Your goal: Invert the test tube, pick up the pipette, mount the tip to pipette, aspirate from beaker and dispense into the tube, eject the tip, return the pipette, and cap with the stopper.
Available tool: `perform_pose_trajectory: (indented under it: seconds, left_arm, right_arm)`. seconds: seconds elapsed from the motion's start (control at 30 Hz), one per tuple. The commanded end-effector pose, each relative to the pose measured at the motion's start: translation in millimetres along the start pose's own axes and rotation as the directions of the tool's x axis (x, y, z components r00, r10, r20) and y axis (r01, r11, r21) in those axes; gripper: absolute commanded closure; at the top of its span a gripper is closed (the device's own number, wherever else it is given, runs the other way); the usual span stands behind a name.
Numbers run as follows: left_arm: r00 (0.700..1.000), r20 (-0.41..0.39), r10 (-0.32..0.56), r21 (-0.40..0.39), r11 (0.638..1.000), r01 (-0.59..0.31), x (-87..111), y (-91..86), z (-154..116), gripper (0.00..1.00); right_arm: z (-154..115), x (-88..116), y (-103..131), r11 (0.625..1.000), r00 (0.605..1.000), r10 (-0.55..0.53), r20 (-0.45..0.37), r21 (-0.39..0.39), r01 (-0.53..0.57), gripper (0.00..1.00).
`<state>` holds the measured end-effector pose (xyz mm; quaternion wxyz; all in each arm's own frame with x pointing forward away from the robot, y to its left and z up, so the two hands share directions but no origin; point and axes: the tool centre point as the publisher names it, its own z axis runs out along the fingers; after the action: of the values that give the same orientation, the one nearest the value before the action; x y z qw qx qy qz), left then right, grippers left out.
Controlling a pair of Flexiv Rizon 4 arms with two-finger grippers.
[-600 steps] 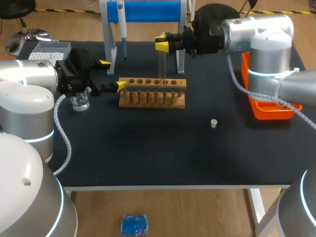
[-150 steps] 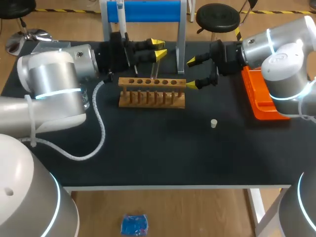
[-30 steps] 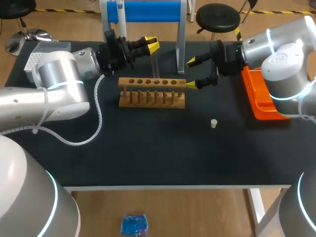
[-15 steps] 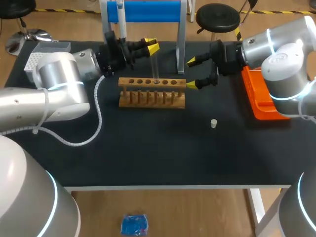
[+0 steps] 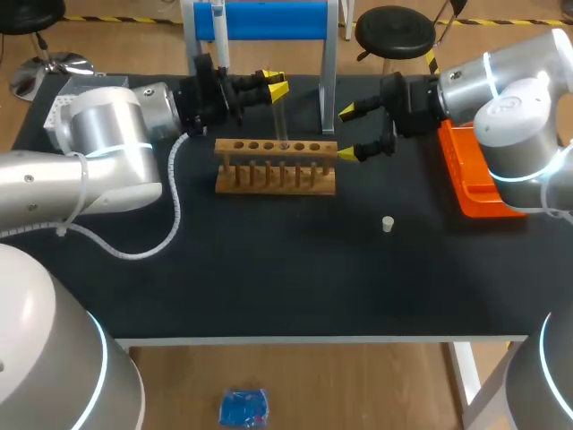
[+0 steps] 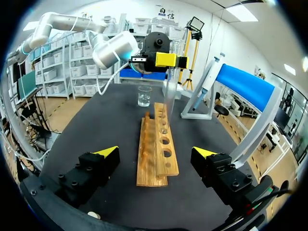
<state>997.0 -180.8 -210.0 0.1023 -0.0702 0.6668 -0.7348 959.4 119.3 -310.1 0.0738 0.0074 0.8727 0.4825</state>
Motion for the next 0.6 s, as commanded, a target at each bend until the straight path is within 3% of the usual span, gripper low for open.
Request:
perform_pose_trajectory:
  seconds: [0.03, 0.6]
  left_arm:
    - [1.0, -0.003, -0.006, -0.028, 1.0, 0.006, 0.8, -5.0, -0.2, 1.0]
    - [1.0, -0.011, -0.001, -0.224, 0.974, -0.001, 1.9, -3.8, -2.3, 1.0]
  right_arm:
    - [0.2, -0.5, 0.1, 1.0, 1.0, 0.0, -0.001, 0.001, 0.0, 0.0]
    - [0.2, -0.5, 0.1, 1.0, 1.0, 0.0, -0.001, 0.001, 0.0, 0.0]
